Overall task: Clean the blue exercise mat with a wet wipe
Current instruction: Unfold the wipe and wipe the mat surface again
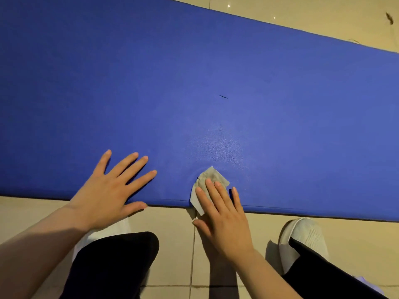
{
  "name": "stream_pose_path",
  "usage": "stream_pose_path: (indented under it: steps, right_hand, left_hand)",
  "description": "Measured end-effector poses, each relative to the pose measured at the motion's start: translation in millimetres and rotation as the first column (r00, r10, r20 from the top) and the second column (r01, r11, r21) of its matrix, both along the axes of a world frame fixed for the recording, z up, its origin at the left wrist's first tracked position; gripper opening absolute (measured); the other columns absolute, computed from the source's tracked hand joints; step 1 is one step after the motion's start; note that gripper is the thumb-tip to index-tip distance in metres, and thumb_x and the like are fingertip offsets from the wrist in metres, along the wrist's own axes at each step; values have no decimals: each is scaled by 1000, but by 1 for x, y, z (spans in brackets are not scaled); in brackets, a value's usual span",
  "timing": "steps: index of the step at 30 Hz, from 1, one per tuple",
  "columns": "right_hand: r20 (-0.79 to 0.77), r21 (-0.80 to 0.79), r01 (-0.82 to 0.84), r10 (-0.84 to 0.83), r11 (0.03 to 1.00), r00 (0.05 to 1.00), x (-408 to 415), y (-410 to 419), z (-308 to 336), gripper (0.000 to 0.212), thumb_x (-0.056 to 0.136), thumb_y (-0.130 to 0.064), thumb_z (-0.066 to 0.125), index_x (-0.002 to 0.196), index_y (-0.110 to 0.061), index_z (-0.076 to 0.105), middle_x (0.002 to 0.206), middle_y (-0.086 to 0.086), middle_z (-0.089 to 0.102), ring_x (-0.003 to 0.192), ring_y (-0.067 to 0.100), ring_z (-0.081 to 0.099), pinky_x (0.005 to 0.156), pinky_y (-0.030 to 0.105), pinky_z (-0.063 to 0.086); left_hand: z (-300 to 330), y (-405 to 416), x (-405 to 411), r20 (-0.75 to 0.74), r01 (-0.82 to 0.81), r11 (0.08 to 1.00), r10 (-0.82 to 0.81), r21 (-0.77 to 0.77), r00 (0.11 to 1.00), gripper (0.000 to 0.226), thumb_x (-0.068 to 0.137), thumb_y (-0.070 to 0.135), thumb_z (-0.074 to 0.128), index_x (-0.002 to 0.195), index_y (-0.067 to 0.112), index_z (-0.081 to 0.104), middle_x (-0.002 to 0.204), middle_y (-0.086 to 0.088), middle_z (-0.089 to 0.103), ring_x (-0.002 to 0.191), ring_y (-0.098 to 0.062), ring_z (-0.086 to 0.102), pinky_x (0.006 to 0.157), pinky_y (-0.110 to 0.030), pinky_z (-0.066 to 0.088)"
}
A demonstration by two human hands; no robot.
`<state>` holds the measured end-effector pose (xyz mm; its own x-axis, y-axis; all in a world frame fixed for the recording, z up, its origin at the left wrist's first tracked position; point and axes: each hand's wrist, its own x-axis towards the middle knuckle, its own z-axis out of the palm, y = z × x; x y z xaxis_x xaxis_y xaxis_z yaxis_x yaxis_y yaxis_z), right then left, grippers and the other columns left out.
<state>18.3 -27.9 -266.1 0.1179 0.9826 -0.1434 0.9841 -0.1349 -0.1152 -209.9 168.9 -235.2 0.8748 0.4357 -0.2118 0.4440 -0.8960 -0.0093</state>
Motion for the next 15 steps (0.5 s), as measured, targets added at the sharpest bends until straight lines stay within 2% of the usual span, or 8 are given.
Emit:
stream_pose_path:
  steps: [2, 4, 6, 10, 13, 15]
  right_hand:
    - [-16, 41, 9, -8, 999, 1000, 12, 23, -2, 87, 78, -50, 74, 150, -23, 33, 157, 3, 34, 144, 23, 30, 118, 43, 20]
    - [24, 31, -7, 6, 1000, 1000, 17, 40, 1, 100, 62, -31, 89, 146, -19, 37, 151, 6, 43, 139, 27, 41, 115, 41, 30]
    - [55, 50, -59, 56, 997, 997, 17, 41, 5, 96, 57, -16, 90, 142, -15, 46, 144, 9, 52, 131, 30, 51, 106, 44, 38]
    - [8, 172, -59, 58, 983, 998, 15, 29, 30, 73, 53, -13, 94, 121, -11, 69, 124, 8, 67, 114, 27, 64, 93, 42, 52]
    - [-44, 313, 10, 4, 950, 999, 17, 29, 61, 58, 61, -6, 89, 117, -8, 71, 118, 8, 70, 107, 26, 68, 92, 37, 52]
    - [-98, 431, 82, -44, 899, 994, 19, 31, 85, 36, 79, -8, 72, 115, -8, 72, 116, 7, 71, 105, 25, 68, 97, 31, 48]
  left_hand:
    - [4, 6, -14, 28, -18, 999, 16, 44, 999, 73, 87, 66, 33, 142, 21, 46, 148, -15, 43, 150, -19, 1, 109, -68, 15]
    - [8, 11, -28, 17, -50, 996, 48, 68, 999, 74, 86, 66, 33, 139, 19, 51, 145, -18, 47, 146, -28, 20, 109, -71, 15]
    - [12, 14, -37, 35, -120, 989, 118, 81, 992, 75, 87, 68, 30, 139, 19, 52, 143, -19, 49, 138, -32, 33, 109, -71, 12]
    - [23, 13, -47, 46, -359, 933, 357, 31, 933, 79, 88, 73, 23, 141, 20, 47, 141, -20, 49, 133, -34, 38, 113, -59, 3]
    - [35, 20, -46, 135, -315, 949, 309, 20, 941, 76, 95, 68, 19, 136, 14, 54, 130, -19, 58, 122, -31, 47, 112, -59, 15]
    - [49, 24, -42, 208, -232, 969, 211, 81, 955, 77, 94, 68, 24, 130, 10, 60, 123, -20, 62, 115, -33, 52, 106, -62, 26]
